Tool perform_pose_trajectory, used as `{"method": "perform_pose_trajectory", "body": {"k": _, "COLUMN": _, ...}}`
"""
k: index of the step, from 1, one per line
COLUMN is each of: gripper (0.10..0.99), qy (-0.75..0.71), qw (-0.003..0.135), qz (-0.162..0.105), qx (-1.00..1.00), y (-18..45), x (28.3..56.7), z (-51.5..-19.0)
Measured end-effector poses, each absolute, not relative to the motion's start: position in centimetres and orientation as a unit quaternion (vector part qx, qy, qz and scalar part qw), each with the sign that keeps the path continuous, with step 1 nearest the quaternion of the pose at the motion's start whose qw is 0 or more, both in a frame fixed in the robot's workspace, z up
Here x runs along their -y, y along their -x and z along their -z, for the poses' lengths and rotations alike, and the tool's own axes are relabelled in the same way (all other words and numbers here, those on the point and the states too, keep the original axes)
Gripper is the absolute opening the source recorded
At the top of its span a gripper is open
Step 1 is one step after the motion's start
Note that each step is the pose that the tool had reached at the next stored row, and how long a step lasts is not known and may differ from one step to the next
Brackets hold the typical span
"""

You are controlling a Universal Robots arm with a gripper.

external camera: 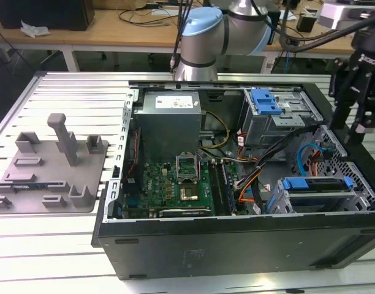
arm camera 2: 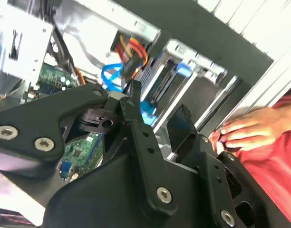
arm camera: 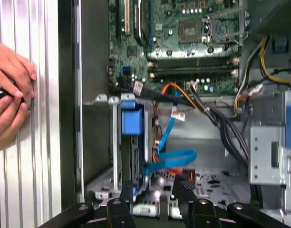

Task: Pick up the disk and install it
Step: 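Insert the first disk wire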

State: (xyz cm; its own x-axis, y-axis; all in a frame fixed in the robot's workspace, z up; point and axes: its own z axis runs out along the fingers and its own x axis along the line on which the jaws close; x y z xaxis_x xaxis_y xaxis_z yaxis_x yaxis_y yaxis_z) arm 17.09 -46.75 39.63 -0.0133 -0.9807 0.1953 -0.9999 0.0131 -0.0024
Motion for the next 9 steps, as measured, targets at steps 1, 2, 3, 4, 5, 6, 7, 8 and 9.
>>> {"method": "perform_pose_trajectory", "body": {"k": 1, "gripper": 0.502, "qy": -0.698, "qw": 0.071, "qz": -0.071, "qx": 0.709, "y": -17.77, "x": 46.66, "z": -39.63}}
{"method": "perform_pose_trajectory", "body": {"k": 2, "gripper": 0.502, "qy": -0.695, "qw": 0.072, "qz": -0.072, "qx": 0.712, "y": -17.86, "x": 46.64, "z": -39.64}}
{"method": "perform_pose_trajectory", "body": {"k": 3, "gripper": 0.502, "qy": -0.691, "qw": 0.073, "qz": -0.072, "qx": 0.715, "y": -17.89, "x": 46.64, "z": -39.64}}
{"method": "perform_pose_trajectory", "body": {"k": 4, "gripper": 0.502, "qy": -0.685, "qw": 0.074, "qz": -0.072, "qx": 0.721, "y": -17.9, "x": 46.64, "z": -39.63}}
{"method": "perform_pose_trajectory", "body": {"k": 5, "gripper": 0.502, "qy": -0.681, "qw": 0.074, "qz": -0.071, "qx": 0.725, "y": -17.9, "x": 46.64, "z": -39.62}}
{"method": "perform_pose_trajectory", "body": {"k": 6, "gripper": 0.502, "qy": -0.675, "qw": 0.075, "qz": -0.071, "qx": 0.73, "y": -17.9, "x": 46.64, "z": -39.63}}
{"method": "perform_pose_trajectory", "body": {"k": 7, "gripper": 0.502, "qy": -0.671, "qw": 0.076, "qz": -0.071, "qx": 0.734, "y": -17.91, "x": 46.64, "z": -39.63}}
{"method": "perform_pose_trajectory", "body": {"k": 8, "gripper": 0.502, "qy": -0.665, "qw": 0.077, "qz": -0.071, "qx": 0.74, "y": -17.91, "x": 46.65, "z": -39.63}}
{"method": "perform_pose_trajectory", "body": {"k": 9, "gripper": 0.502, "qy": -0.661, "qw": 0.079, "qz": -0.073, "qx": 0.743, "y": -17.91, "x": 46.65, "z": -39.63}}
